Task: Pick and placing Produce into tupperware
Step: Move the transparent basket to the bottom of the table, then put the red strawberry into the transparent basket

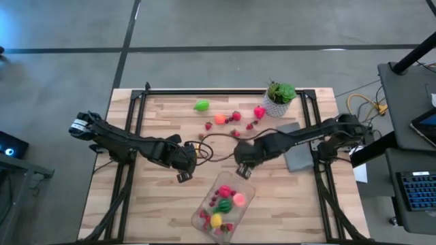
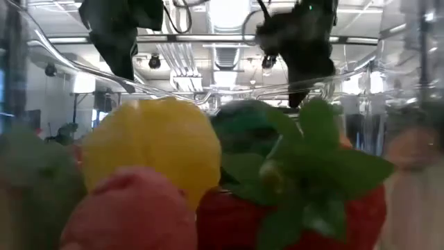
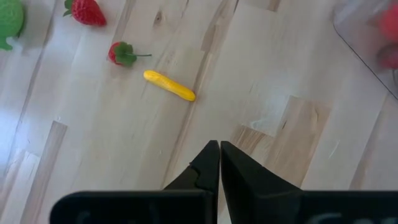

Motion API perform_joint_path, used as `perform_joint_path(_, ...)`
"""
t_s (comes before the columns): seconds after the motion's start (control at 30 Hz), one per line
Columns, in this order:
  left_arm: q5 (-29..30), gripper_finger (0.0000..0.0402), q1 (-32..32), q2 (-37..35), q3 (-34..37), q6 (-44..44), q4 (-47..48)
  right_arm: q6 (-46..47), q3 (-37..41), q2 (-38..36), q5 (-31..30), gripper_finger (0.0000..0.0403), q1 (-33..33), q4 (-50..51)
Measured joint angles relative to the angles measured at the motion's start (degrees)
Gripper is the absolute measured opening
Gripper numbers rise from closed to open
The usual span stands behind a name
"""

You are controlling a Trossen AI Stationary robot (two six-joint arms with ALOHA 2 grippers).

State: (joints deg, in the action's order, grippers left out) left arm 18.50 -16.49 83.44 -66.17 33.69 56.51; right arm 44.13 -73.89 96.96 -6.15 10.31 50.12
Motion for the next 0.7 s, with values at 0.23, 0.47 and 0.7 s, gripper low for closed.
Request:
perform_joint_path(0.23, -0.02, 0.0, 0.0, 0.0, 0.0, 0.0, -0.07, 7.74, 0.82, -2.61, -2.95, 0.0019, -5.28, 15.44)
perform_joint_path(0.47, 0.0, 0.0, 0.0, -0.02, 0.0, -0.02, -0.11, 5.5, 5.75, -2.26, 7.66, 0.012, -6.64, 3.03)
perform_joint_path(0.7, -0.02, 0.0, 0.0, -0.02, 0.0, -0.02, -0.1, 8.57, 10.18, -0.97, 6.72, 0.0234, -6.63, 0.37)
